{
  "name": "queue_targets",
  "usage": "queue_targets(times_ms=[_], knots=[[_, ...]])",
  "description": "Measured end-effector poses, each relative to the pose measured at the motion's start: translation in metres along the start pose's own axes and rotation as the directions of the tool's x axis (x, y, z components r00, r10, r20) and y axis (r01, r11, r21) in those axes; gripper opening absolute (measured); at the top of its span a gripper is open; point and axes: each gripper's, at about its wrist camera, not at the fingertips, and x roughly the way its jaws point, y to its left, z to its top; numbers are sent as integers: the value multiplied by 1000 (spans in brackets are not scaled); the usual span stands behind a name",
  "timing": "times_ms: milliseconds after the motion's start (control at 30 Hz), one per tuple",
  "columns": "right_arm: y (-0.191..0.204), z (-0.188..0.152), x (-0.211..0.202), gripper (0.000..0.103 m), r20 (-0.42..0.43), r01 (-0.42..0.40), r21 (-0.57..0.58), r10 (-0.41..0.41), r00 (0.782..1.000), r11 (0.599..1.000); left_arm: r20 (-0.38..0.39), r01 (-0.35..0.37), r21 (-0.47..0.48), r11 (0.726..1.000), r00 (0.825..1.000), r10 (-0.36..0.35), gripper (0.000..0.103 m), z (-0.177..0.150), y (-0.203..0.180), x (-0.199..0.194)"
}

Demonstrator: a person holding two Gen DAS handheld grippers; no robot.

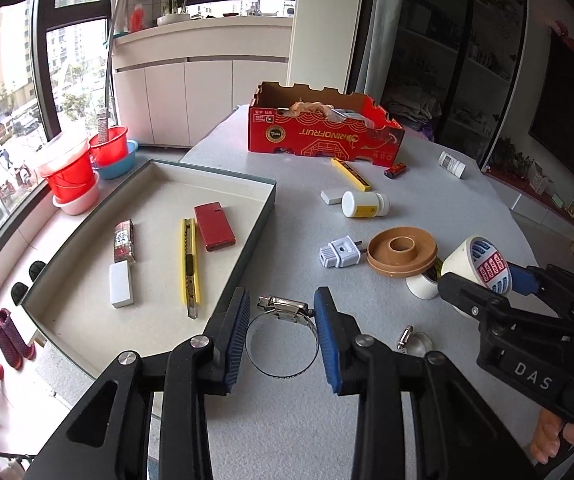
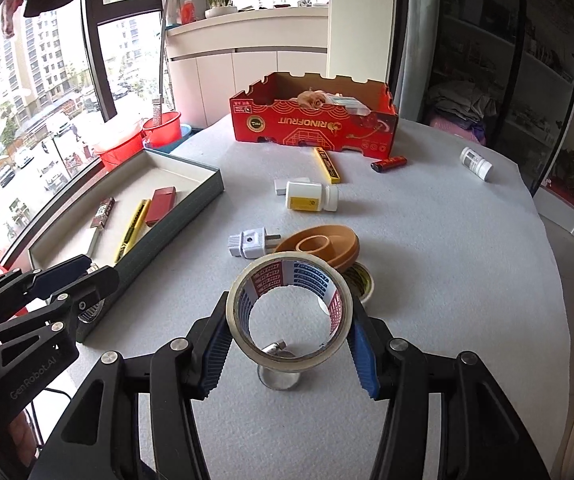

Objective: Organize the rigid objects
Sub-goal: 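Carry the hose clamp and masking tape over the tray with both tools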

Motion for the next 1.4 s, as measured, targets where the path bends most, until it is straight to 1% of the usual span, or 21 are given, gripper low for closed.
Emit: queue_targets(times_ms=[267,367,667,767,1033,1133,1400], knots=[[42,36,9,54,31,-73,-72,76,997,995,46,-71,-90,993,996,75,36,22,48,-7],[56,46,13,54,36,-99,-89,103,994,991,43,-96,-130,987,994,102,36,25,67,-5],[93,74,38,54,16,-164,-137,167,986,977,40,-158,-216,963,985,171,36,36,114,4],[104,83,50,54,10,-172,-149,176,984,974,34,-174,-237,956,982,187,36,40,126,9],[123,102,78,54,-29,-196,-143,194,981,970,1,-207,-269,941,977,215,36,41,147,29],[127,104,89,54,-53,-200,-139,194,980,970,-19,-219,-265,939,975,222,36,38,148,39],[131,103,112,54,-103,-202,-122,190,976,972,-59,-237,-296,925,971,230,36,31,162,56]])
